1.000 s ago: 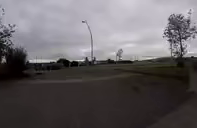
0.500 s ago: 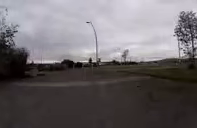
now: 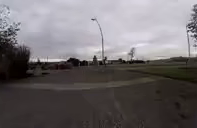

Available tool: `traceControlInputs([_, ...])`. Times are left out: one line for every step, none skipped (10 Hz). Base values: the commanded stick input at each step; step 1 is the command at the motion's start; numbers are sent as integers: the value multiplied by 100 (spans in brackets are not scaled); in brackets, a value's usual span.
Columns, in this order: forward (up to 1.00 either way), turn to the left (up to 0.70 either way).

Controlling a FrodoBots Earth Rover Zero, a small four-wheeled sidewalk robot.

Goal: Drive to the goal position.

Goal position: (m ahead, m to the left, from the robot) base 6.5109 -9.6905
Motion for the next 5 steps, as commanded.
traceControlInputs([100, 0])
traceControlInputs([100, 0])
traceControlInputs([100, 0])
traceControlInputs([100, 0])
traceControlInputs([100, 0])
